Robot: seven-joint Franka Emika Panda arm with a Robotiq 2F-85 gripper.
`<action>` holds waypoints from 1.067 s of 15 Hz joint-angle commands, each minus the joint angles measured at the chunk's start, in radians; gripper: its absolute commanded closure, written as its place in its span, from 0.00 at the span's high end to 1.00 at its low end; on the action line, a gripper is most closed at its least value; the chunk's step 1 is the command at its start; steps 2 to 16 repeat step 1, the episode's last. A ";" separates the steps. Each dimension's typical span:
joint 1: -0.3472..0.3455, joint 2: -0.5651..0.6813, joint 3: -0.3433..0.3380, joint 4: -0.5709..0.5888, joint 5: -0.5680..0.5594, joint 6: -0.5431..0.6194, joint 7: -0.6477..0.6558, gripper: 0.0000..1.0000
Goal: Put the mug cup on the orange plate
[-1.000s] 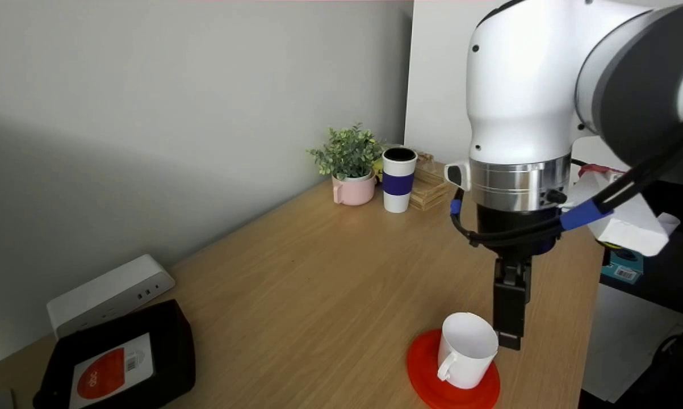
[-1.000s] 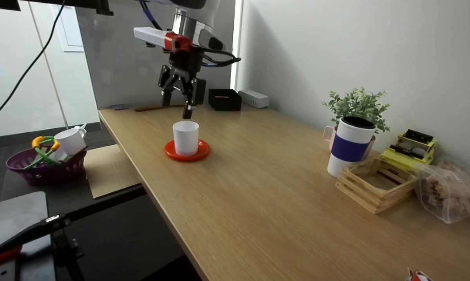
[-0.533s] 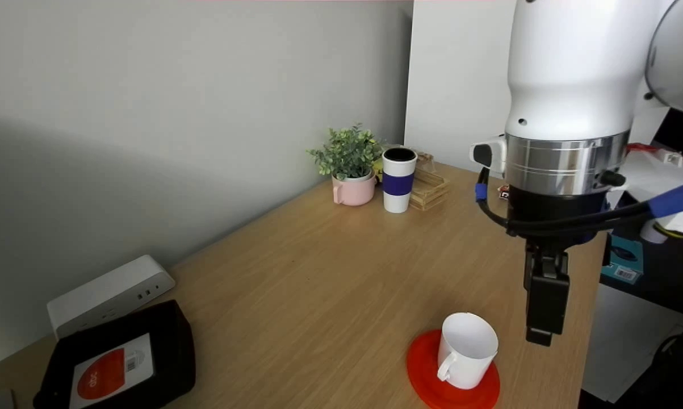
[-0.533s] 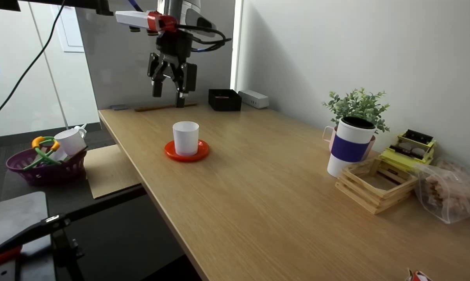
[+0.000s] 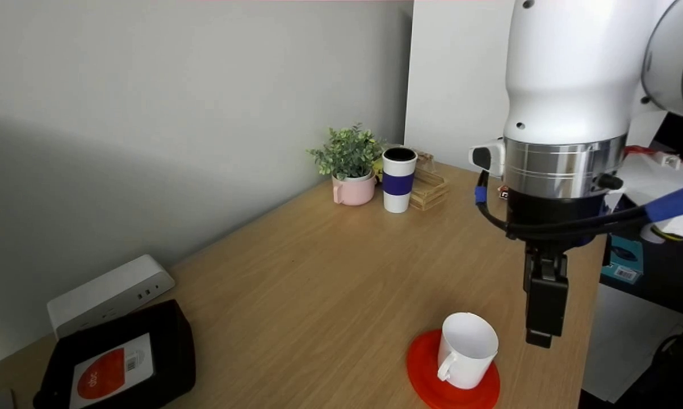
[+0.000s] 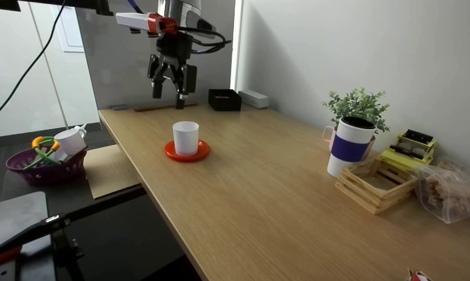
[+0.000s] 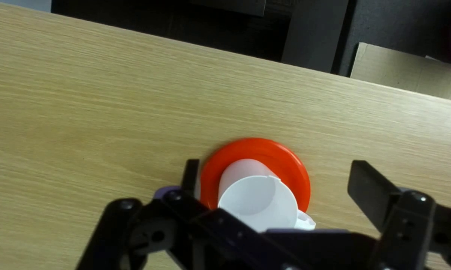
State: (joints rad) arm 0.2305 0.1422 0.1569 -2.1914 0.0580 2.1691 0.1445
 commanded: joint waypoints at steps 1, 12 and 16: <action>-0.010 0.000 0.010 0.002 -0.002 -0.002 0.001 1.00; -0.010 0.000 0.010 0.002 -0.002 -0.002 0.001 1.00; -0.010 0.000 0.010 0.002 -0.002 -0.002 0.001 1.00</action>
